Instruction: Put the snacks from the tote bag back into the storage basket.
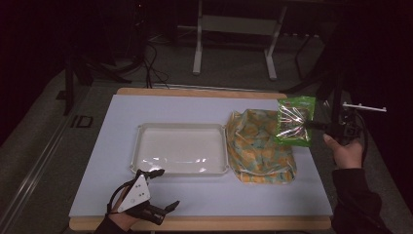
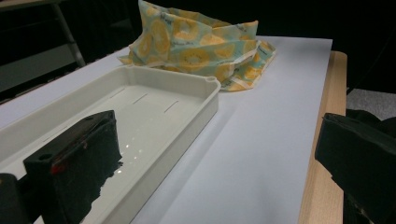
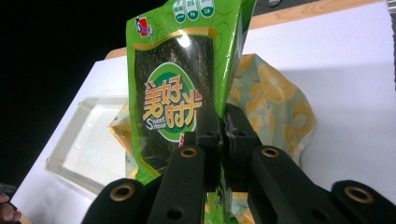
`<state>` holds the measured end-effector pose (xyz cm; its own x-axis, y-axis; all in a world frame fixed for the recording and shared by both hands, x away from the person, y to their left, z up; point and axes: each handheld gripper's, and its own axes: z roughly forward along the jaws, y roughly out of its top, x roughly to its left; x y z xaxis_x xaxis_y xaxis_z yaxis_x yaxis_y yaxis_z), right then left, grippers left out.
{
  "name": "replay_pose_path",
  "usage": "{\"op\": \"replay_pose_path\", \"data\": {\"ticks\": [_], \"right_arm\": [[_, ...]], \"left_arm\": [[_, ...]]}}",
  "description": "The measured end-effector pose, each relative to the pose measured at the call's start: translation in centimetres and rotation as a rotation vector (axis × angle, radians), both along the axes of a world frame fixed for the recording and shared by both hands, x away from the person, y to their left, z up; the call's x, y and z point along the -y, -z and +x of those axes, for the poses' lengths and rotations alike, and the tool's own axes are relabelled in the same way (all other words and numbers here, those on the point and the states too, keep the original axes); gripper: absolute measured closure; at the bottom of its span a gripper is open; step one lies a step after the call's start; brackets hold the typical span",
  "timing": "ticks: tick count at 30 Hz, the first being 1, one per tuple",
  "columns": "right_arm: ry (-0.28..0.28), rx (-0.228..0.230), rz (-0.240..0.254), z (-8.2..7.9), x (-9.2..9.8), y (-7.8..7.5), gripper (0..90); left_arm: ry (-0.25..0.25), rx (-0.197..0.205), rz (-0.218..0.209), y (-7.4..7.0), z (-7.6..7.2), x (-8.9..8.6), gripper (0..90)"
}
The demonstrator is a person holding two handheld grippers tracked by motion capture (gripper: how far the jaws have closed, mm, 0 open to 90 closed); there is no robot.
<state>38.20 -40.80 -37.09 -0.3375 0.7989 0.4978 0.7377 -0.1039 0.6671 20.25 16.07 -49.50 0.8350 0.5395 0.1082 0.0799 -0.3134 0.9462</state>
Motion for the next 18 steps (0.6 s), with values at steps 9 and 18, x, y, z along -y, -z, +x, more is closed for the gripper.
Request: {"op": "replay_pose_path", "data": {"ticks": [9,18], "right_arm": [[-0.026,0.027,-0.006,0.2,-1.2,-1.7,86.5],[-0.056,0.047,-0.017,0.5,-2.9,-3.2,86.5]], "left_arm": [[0.000,0.000,-0.001,0.0,0.0,0.0,0.5],[0.000,0.001,0.000,0.0,0.0,0.0,0.5]]}}
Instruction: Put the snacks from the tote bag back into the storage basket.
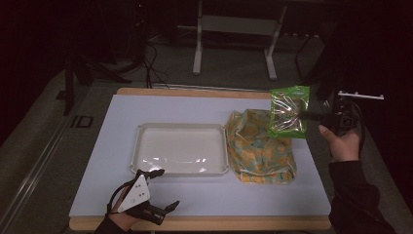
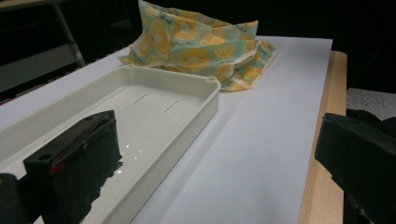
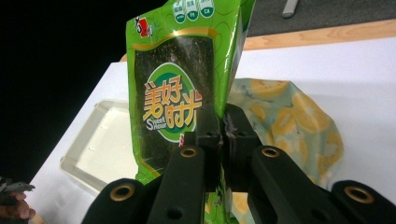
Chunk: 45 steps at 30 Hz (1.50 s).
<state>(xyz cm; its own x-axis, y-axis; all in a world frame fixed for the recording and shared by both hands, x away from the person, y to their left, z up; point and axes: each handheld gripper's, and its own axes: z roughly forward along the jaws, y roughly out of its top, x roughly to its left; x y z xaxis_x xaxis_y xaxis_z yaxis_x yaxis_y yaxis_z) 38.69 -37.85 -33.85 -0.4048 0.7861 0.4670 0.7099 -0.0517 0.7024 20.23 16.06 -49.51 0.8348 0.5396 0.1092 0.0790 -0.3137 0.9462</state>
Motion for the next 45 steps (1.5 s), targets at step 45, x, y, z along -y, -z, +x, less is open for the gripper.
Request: {"op": "replay_pose_path", "data": {"ticks": [45], "right_arm": [[-0.179,0.023,0.035,2.0,-11.8,-1.0,86.5]], "left_arm": [[0.005,0.006,0.000,0.0,0.0,0.0,0.5]]}}
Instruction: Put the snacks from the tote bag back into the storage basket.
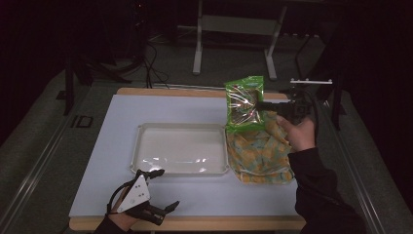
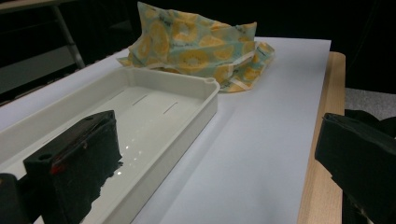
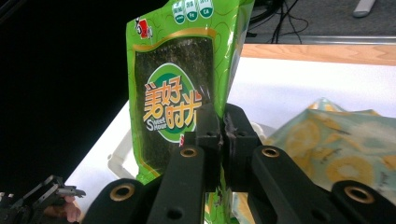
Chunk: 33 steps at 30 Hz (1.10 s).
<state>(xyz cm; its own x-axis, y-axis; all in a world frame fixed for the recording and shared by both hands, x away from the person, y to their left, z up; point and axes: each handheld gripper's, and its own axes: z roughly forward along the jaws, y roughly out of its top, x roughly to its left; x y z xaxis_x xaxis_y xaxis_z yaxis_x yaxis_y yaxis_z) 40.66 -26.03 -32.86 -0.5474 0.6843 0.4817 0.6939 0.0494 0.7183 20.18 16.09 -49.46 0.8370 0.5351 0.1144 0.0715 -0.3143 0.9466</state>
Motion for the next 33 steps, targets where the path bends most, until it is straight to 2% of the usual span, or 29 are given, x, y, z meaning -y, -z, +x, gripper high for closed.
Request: {"op": "replay_pose_path", "data": {"ticks": [9,22,33], "right_arm": [[-0.042,0.000,0.007,0.2,-2.8,0.5,86.5],[-0.088,-0.009,0.020,0.3,-6.6,2.1,86.5],[-0.100,-0.009,0.029,0.2,-8.7,3.3,86.5]], "left_arm": [[0.001,0.001,-0.002,0.0,0.0,0.0,0.5],[0.004,0.004,0.004,0.0,0.0,0.0,0.5],[0.002,0.006,-0.004,-0.1,-0.1,0.0,0.5]]}}
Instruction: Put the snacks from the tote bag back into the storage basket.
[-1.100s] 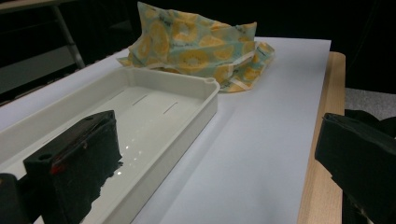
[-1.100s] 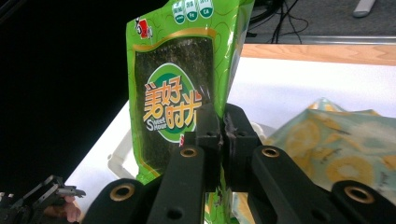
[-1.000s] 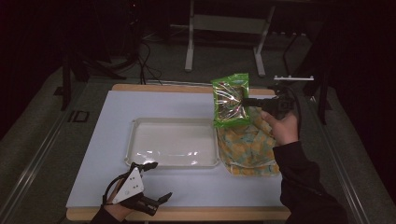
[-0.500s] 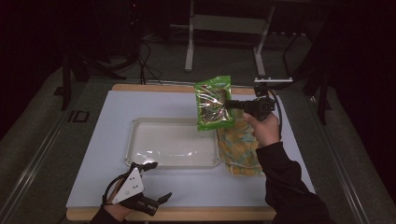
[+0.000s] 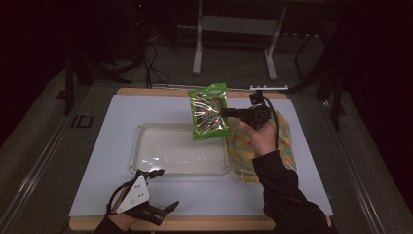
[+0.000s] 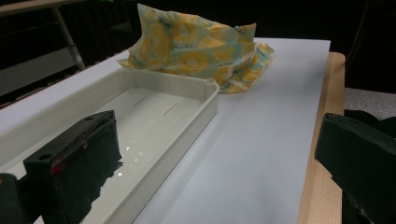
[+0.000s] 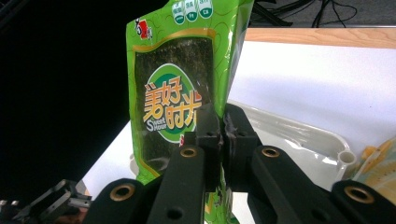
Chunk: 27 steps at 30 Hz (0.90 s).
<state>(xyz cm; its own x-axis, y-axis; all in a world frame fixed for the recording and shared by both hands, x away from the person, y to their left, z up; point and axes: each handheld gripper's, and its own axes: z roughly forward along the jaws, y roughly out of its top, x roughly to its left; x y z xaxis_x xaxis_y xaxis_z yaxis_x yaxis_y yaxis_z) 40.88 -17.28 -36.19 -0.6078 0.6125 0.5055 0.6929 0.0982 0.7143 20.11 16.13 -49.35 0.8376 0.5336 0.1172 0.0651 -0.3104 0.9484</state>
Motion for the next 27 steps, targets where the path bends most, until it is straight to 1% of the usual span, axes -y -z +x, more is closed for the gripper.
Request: {"op": "replay_pose_path", "data": {"ticks": [5,7,9,11,17,20,21,27], "right_arm": [[0.000,-0.007,0.012,0.0,-0.5,1.0,86.5],[-0.003,-0.010,0.010,0.0,-0.8,1.4,86.5],[-0.002,-0.024,0.019,0.0,-0.9,1.9,86.5],[0.001,-0.033,0.029,0.0,-0.9,2.5,86.5],[0.013,-0.057,0.032,-0.2,-0.9,3.8,86.6],[0.020,-0.059,0.029,-0.2,-0.9,4.1,86.5],[0.027,-0.068,0.034,-0.3,-0.8,4.6,86.5],[0.037,-0.081,0.046,-0.5,-0.7,5.3,86.6]], "left_arm": [[0.000,0.002,0.001,0.0,0.0,0.0,0.5],[0.000,0.002,0.001,0.0,0.0,0.0,0.5],[0.001,0.002,0.002,0.0,0.0,0.0,0.5],[0.001,0.002,0.002,0.0,0.0,0.0,0.5],[0.000,0.003,0.003,0.0,0.0,0.0,0.5],[0.001,0.003,0.004,0.0,0.0,0.0,0.5],[0.001,0.002,0.004,0.0,0.0,0.0,0.5],[0.001,0.003,0.003,0.0,0.0,0.0,0.5]]}}
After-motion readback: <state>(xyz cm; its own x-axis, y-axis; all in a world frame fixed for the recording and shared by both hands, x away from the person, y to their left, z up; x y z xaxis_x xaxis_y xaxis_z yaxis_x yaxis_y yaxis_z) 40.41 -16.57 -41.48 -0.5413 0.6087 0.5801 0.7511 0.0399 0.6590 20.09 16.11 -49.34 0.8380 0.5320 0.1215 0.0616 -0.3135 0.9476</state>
